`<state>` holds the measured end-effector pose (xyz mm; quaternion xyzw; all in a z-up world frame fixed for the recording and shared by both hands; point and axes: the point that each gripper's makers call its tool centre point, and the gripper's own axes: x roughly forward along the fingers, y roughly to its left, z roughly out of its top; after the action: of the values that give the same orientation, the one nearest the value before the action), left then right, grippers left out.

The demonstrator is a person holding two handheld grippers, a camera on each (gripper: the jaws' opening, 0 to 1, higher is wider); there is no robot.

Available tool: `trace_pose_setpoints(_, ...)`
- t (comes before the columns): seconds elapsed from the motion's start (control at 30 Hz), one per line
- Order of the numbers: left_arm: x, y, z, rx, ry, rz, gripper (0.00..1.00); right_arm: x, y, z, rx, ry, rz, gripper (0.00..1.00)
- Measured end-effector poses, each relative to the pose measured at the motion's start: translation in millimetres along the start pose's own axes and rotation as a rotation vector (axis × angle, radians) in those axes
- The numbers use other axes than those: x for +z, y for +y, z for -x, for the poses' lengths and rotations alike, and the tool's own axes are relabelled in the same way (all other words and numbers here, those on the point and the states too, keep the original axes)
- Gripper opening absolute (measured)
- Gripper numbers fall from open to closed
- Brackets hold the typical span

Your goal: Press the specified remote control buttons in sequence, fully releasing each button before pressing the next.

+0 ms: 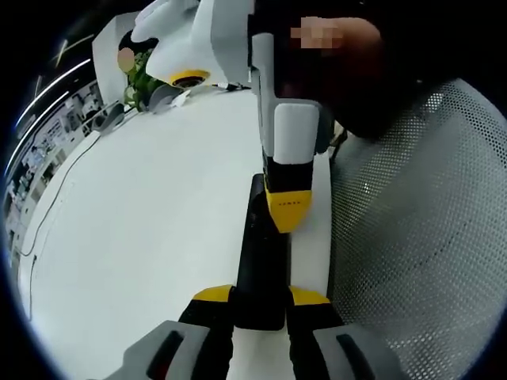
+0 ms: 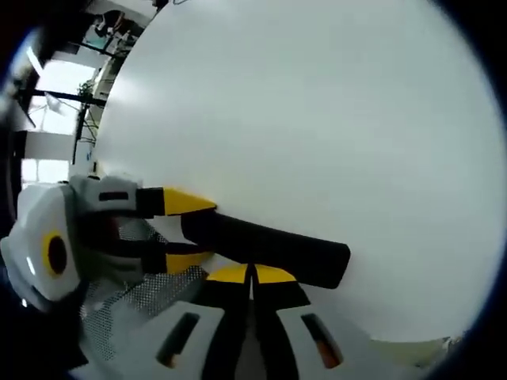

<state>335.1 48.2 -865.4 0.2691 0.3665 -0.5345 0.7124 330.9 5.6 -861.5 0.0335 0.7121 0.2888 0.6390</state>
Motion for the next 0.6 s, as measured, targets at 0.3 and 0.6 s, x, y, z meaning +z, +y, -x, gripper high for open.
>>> trace_pose_setpoints(0.3, 0.2, 0.1, 0, 0.001, -0.002, 0.001, 0.25, 13.4, 14, 6, 0.083, -0.080, -0.010, 0.00)
trace_pose_setpoints(0.6, 0.1, 0.4, 0, 0.003, 0.000, 0.005, 0.25, 15.9, 12, 0, 0.064, -0.081, 0.004, 0.00)
